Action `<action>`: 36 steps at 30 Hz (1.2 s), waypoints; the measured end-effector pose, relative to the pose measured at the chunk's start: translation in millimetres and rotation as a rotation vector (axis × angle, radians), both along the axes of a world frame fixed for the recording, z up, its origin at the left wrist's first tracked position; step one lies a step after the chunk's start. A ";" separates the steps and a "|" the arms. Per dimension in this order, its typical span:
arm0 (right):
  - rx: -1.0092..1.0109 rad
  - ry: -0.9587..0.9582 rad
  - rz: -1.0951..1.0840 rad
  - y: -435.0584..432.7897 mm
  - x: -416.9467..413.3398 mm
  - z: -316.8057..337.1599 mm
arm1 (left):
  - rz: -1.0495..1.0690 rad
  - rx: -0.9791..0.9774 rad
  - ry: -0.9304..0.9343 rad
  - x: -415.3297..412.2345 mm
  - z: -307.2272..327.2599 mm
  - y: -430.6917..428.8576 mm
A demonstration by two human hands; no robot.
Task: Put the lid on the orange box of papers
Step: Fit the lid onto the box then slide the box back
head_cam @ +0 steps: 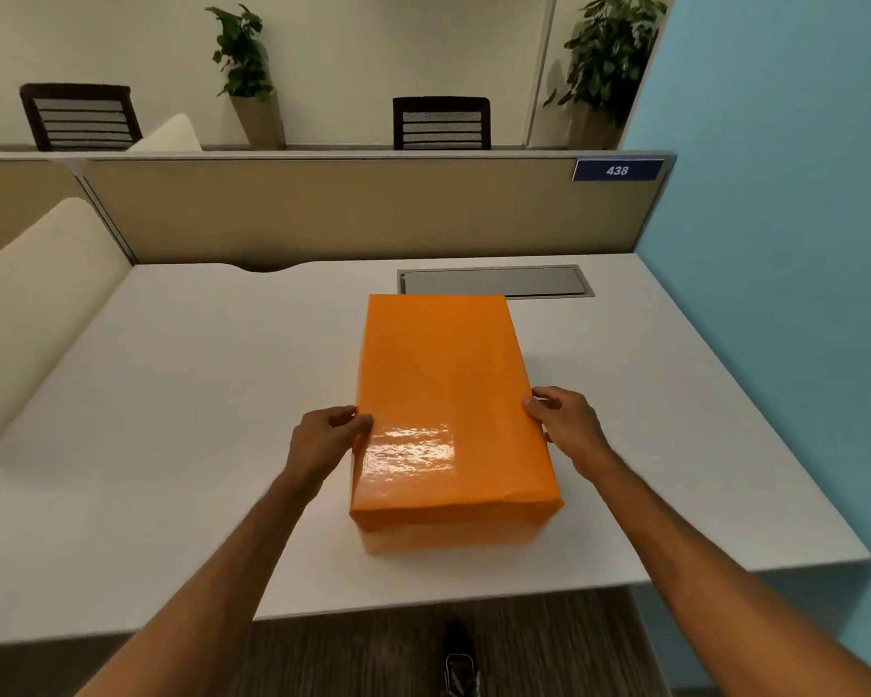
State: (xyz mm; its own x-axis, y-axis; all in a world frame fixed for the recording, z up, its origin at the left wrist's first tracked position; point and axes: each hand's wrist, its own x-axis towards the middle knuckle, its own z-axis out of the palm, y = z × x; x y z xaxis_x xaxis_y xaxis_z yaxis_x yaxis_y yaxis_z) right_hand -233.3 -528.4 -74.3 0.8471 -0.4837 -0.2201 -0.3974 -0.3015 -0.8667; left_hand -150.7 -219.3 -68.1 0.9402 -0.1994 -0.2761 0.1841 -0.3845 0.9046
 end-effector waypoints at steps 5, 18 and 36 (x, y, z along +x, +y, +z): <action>0.209 0.043 -0.009 2.5 -14.4 -3.3 | 0.009 -0.109 0.190 -8.1 -3.4 4.9; 0.423 0.059 0.091 -9.4 45.8 5.2 | 0.074 -0.175 0.258 29.0 3.7 6.9; 0.525 0.001 0.254 130.8 178.8 19.3 | 0.352 -0.171 0.163 107.0 37.1 139.4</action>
State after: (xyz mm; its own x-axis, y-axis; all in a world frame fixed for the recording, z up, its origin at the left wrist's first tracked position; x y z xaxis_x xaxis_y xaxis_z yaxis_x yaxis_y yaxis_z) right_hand -54.5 -397.5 -55.0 0.9220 -0.0919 -0.3761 -0.3694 0.0824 -0.9256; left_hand -43.7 -79.9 -31.1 0.9060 0.0698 -0.4174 0.4230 -0.1193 0.8982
